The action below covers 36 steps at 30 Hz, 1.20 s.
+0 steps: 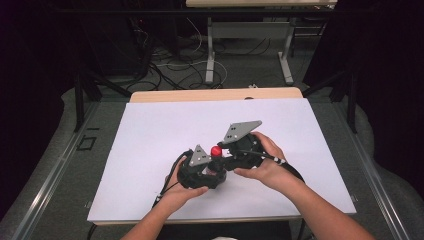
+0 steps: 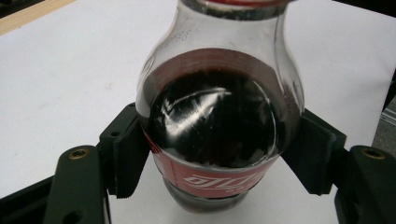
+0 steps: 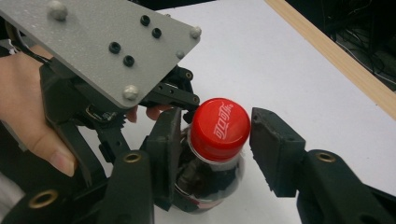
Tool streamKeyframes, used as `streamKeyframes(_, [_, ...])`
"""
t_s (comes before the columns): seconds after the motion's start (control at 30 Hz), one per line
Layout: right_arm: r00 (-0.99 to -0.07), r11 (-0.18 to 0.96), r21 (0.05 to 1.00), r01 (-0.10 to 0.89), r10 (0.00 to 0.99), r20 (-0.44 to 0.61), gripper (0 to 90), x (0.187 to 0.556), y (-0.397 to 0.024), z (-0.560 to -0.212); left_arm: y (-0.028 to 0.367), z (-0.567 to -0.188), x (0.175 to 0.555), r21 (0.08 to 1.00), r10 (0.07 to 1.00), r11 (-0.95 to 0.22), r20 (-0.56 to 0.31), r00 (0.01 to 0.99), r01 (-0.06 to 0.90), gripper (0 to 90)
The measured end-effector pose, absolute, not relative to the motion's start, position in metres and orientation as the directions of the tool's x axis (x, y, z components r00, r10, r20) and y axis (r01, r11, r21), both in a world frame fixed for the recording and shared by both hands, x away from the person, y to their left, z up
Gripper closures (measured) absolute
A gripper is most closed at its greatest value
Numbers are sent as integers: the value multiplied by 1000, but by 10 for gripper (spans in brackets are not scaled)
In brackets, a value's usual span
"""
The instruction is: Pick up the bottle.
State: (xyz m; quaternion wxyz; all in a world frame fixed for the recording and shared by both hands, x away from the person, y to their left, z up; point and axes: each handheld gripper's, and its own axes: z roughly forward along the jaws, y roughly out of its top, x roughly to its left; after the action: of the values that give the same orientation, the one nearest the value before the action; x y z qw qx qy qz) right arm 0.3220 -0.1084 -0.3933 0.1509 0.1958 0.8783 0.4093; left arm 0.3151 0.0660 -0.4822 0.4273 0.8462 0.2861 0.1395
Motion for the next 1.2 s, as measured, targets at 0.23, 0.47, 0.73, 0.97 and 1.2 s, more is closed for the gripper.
streamKeyframes(0.23, [-886,597,776,203,450,-115,539,325,-102,-398,64,-483,314,799,598,-479,-7,802,364,305])
streamKeyframes(0.47, [-917,598,774,211,395,-55,612,338,-105,-397,64,-484,314,794,585,-494,2,811,354,306])
streamKeyframes(0.73, [-973,664,738,122,226,-42,614,353,-111,-389,64,-483,313,804,571,-490,4,821,337,306])
streamKeyframes(0.97, [-948,639,746,188,316,-31,515,347,-107,-391,66,-482,314,797,576,-489,-9,817,353,306])
streamKeyframes(1.2, [-899,601,772,207,429,-93,482,333,-104,-390,69,-482,315,798,598,-478,-12,802,368,306])
